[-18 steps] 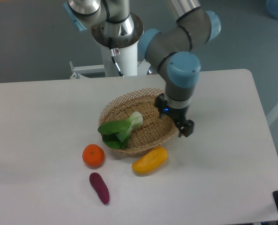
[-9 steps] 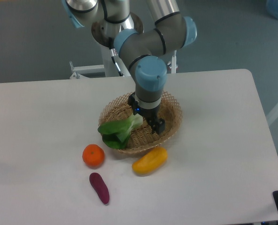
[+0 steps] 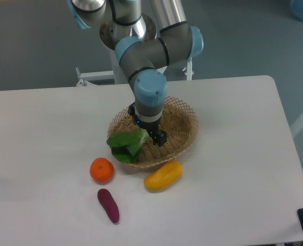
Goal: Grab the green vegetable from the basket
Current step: 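Close the gripper on the bok choy's white stem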
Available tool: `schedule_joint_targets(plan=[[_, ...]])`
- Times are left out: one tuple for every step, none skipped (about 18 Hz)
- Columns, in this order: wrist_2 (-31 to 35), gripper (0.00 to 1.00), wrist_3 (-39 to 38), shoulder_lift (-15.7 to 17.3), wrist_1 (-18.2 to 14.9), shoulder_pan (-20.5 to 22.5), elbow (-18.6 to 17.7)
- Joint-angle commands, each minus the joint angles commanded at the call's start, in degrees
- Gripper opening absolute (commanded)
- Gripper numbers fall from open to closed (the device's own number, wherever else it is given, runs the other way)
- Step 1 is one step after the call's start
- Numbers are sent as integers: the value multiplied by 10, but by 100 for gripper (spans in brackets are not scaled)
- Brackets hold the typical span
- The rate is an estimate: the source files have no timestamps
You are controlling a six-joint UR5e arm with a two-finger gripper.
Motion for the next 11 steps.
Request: schedule_joint_targets(plan=[[0,100,-4,-3,0,0,0],[0,100,-4,-4,-1,-1,0],[0,100,-4,-7,-1,-1,-3],[0,100,-4,-8,-1,-1,-4],[0,100,-4,-9,-1,-2,-5],[0,100,-5,-11,-1,-3,-5],[0,92,-6,-12,-1,-5,-5],[0,84,-7,-12,0,-6,-5],[0,77,-10,-12,0,-7,-5],[0,69,-18,-12,0,-7,-5],[0,62,-29,-12,1,-7,-4]])
